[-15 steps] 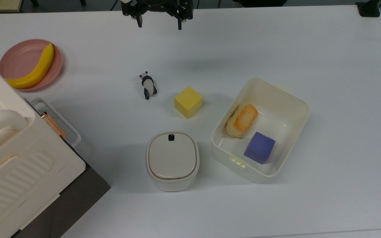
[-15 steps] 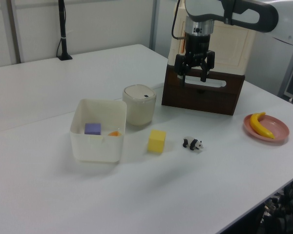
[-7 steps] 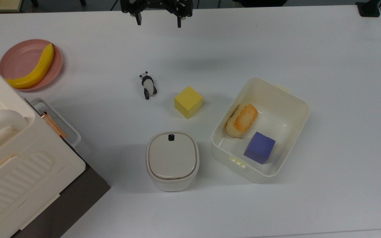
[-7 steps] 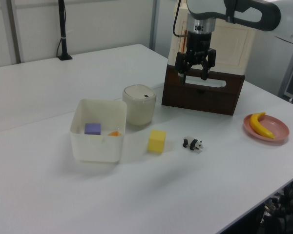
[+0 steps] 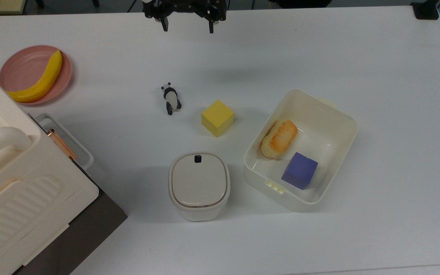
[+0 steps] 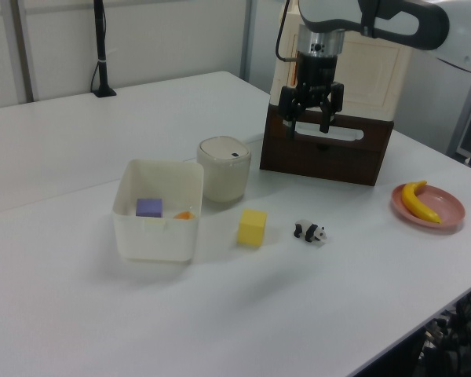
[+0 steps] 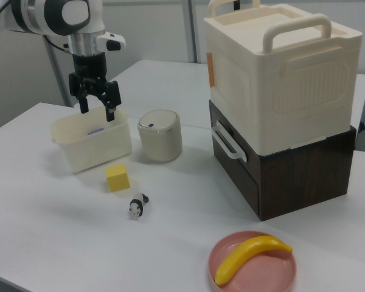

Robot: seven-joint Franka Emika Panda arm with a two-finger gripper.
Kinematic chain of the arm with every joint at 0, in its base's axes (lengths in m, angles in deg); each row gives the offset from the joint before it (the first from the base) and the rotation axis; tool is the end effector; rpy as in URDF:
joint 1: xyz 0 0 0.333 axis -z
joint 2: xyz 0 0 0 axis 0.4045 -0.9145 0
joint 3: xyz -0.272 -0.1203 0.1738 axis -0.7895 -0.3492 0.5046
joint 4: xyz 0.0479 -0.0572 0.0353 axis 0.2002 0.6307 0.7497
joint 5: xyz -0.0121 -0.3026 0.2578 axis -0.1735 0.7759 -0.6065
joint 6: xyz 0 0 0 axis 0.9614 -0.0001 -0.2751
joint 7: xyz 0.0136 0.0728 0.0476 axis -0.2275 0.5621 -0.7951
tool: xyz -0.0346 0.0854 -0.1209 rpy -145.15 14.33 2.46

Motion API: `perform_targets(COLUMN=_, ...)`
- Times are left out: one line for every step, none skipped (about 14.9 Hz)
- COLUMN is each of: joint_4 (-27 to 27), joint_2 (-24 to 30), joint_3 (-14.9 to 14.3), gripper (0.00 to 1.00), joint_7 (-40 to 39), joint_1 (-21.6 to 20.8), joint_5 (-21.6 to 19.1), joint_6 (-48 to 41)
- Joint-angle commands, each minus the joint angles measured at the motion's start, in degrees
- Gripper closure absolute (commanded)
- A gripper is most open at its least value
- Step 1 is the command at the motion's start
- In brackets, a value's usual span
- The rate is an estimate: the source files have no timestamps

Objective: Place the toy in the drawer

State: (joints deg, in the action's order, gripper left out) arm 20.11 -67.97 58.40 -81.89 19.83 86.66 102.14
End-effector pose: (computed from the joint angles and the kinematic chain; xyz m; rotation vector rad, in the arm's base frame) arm 0.5918 0.0306 0.5678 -3.1027 0.0814 0.1885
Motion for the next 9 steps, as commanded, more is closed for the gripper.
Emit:
perform_targets(joint_4=0.72, joint_2=0.19, joint_3=-0.32, gripper=0.00, joint_7=-2.40, joint_1=-0.54, joint_5=-2.28, joint_6=-0.02)
perform_targets(joint_4=0.46, joint_2=0.19, joint_3=-0.50, gripper=0.00, joint_7=-2.40, joint_1=-0.28, joint_5=-2.55, joint_6=-0.02)
perform_targets(joint_4=0.37, joint_2=0.19, joint_3=-0.67, gripper=0.00, joint_7=-2.49, joint_1=0.16, joint_5=-2.46, joint_6=0.07)
perform_targets(joint_4=0.28, joint_2=0.37, joint_3=-0.68, gripper=0.00, joint_7=-2.49, joint_1=2.16, joint_5=-2.11, joint_6=0.07)
perform_targets(joint_4=0.20, joint_2=0.80, joint_3=-0.68, gripper=0.00, joint_7=-2.58, joint_1=3.83, joint_5=-1.94, joint_6=0.15)
perform_targets(joint_4=0.20, joint_2=1.16, joint_3=-0.68, gripper=0.00, joint_7=-2.93, joint_1=5.33, joint_5=-1.76, joint_6=0.15)
perform_targets(joint_4=0.11, joint_2=1.42, joint_3=-0.68, gripper=0.00, joint_7=-3.19, joint_1=6.04, joint_5=-1.59, joint_6=0.15)
perform_targets(joint_4=0.11, joint_2=2.03, joint_3=-0.68, gripper=0.00, joint_7=-3.19, joint_1=6.14, joint_5=-1.50, joint_6=0.15)
perform_targets(joint_4=0.20, joint_2=2.74, joint_3=-0.68, gripper=0.00, joint_7=-3.19, joint_1=6.14, joint_5=-1.58, joint_6=-0.02)
